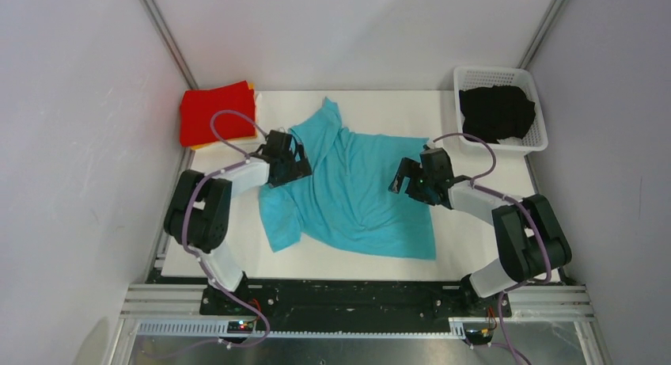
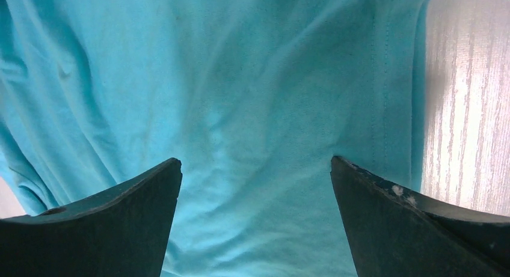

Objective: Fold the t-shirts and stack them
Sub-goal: Flatten out the tshirt

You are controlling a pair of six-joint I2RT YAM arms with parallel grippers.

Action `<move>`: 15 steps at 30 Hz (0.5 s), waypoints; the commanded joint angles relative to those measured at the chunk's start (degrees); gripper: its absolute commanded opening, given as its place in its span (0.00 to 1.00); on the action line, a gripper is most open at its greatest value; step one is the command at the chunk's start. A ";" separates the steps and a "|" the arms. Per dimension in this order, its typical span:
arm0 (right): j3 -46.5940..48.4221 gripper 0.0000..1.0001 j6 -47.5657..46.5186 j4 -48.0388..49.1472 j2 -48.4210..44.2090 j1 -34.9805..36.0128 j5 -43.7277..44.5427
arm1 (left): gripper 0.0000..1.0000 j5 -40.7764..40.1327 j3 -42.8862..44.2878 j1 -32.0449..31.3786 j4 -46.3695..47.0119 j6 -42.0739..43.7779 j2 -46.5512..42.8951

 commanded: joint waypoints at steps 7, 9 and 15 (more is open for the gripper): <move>-8.27 0.99 9.59 -13.53 -8.67 -0.75 5.28 | 1.00 -9.56 -23.15 0.26 -0.83 -11.01 -20.79; -9.24 0.99 9.90 -17.46 -12.43 -0.98 9.00 | 1.00 -10.37 -27.80 0.26 -1.23 -13.35 -26.16; -11.99 0.99 8.17 -19.06 -22.10 -0.48 6.95 | 1.00 -4.38 -33.29 -2.24 -1.47 -14.30 -37.82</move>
